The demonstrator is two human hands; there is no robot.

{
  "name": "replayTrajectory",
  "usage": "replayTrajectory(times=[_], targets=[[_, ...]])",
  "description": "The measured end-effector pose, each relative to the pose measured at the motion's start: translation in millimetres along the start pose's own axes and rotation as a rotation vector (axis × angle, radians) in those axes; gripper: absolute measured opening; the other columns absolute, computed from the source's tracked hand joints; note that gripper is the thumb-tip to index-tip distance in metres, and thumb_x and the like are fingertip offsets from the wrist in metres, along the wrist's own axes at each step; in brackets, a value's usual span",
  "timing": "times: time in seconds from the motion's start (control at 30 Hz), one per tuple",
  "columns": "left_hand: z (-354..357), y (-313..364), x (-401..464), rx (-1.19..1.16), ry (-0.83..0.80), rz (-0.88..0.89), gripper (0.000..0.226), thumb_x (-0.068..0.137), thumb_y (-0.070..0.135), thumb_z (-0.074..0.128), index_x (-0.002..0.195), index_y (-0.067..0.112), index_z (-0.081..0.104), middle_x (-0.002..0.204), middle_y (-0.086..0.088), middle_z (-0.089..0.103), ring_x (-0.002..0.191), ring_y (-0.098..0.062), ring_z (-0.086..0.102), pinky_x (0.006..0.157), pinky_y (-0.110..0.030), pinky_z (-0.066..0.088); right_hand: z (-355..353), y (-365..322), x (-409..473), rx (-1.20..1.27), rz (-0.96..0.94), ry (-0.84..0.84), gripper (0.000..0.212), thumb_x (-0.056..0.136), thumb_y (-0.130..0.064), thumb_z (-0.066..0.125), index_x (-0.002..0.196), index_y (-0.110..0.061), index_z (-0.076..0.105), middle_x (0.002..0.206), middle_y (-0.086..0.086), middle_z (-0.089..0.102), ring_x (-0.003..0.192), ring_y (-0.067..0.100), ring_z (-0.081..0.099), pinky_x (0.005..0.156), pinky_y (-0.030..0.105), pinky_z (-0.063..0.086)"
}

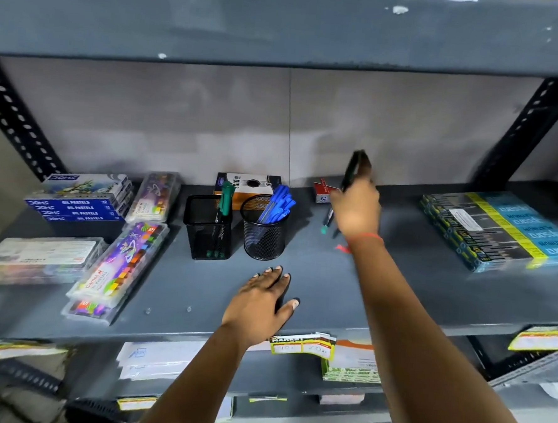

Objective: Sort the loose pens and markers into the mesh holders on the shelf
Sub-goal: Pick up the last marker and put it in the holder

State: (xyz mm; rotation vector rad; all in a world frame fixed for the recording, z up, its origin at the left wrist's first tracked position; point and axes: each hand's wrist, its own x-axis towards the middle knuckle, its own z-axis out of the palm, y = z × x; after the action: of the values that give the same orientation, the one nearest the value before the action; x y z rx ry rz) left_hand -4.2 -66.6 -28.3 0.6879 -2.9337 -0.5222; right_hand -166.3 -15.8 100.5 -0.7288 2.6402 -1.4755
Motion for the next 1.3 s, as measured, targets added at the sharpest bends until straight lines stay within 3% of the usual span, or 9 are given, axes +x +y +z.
replayTrajectory(times=[0.17,0.27,0.33,0.47,0.6,0.9,1.1,1.3], targets=[[-10.2,-23.8,-16.5,0.012,0.030,-0.059,0.055,0.094,0.045,0.037,0.141,0.019,0.024,0.154,-0.003,0.019,0.141,-0.015,0.014,0.114,-0.026,0.006,32.0,-71.7,-19.0,0.379,-0.166,-0.028,0.095,0.071,0.011,0.049,0.150,-0.025,0.009,0.125,0.018,0.061,0.077,0.032,0.061,0.069,0.034,0.053],[-13.7,-36.5,-25.1,0.008,0.057,-0.084,0.055,0.094,0.044,0.037,0.141,0.019,0.025,0.154,-0.002,0.020,0.141,-0.015,0.015,0.113,-0.025,0.005,55.4,-88.6,-34.4,0.345,-0.176,-0.097,0.095,0.072,0.008,0.048,0.149,-0.030,0.007,0.102,0.023,0.063,0.071,0.033,0.054,0.064,0.035,0.047],[-13.3,-41.3,-28.3,-0.003,0.057,-0.086,0.055,0.094,0.044,0.037,0.141,0.018,0.025,0.154,-0.003,0.020,0.141,-0.015,0.015,0.114,-0.026,0.005,71.7,-91.2,-45.0,0.330,-0.194,-0.137,0.093,0.074,0.006,0.049,0.148,-0.032,0.009,0.100,0.023,0.062,0.070,0.034,0.054,0.064,0.037,0.048],[-11.3,-44.4,-27.7,-0.011,0.061,-0.078,0.057,0.093,0.046,0.034,0.141,0.016,0.025,0.154,-0.005,0.021,0.141,-0.017,0.016,0.114,-0.027,0.005,96.6,-85.9,-58.6,0.214,-0.266,-0.171,0.083,0.081,0.004,0.048,0.148,-0.027,0.011,0.109,0.023,0.059,0.077,0.037,0.056,0.064,0.037,0.045],[-12.1,-43.3,-28.4,-0.019,0.072,-0.071,0.084,0.073,0.060,0.007,0.139,0.015,0.030,0.151,-0.008,0.028,0.139,-0.021,0.022,0.114,-0.030,0.010,110.1,-73.2,-60.3,0.005,-0.358,-0.157,0.078,0.082,0.002,0.050,0.148,-0.021,0.015,0.107,0.021,0.061,0.096,0.042,0.058,0.066,0.042,0.046],[-9.6,-45.7,-26.8,-0.026,0.096,-0.055,0.077,0.077,0.055,0.015,0.131,0.009,0.044,0.142,-0.015,0.042,0.132,-0.028,0.037,0.113,-0.038,0.026,127.1,-55.2,-63.0,-0.239,-0.424,-0.170,0.077,0.080,-0.002,0.054,0.147,-0.016,0.019,0.103,0.021,0.065,0.102,0.042,0.056,0.084,0.047,0.048],[-11.2,-45.5,-27.5,-0.002,0.104,-0.041,0.075,0.078,0.052,0.016,0.125,0.005,0.050,0.133,-0.019,0.052,0.124,-0.034,0.045,0.108,-0.040,0.032,129.2,-51.3,-64.6,-0.302,-0.416,-0.238,0.062,0.082,-0.005,0.054,0.140,-0.016,0.033,0.127,0.017,0.049,0.115,0.038,0.049,0.094,0.047,0.045],[-10.3,-46.3,-28.2,0.001,0.096,-0.039,0.084,0.073,0.058,0.007,0.136,0.010,0.036,0.147,-0.013,0.036,0.136,-0.026,0.029,0.114,-0.034,0.017,120.3,-50.5,-63.2,-0.261,-0.395,-0.136,0.051,0.087,-0.015,0.053,0.136,-0.015,0.041,0.129,0.016,0.047,0.113,0.037,0.047,0.097,0.044,0.041]])
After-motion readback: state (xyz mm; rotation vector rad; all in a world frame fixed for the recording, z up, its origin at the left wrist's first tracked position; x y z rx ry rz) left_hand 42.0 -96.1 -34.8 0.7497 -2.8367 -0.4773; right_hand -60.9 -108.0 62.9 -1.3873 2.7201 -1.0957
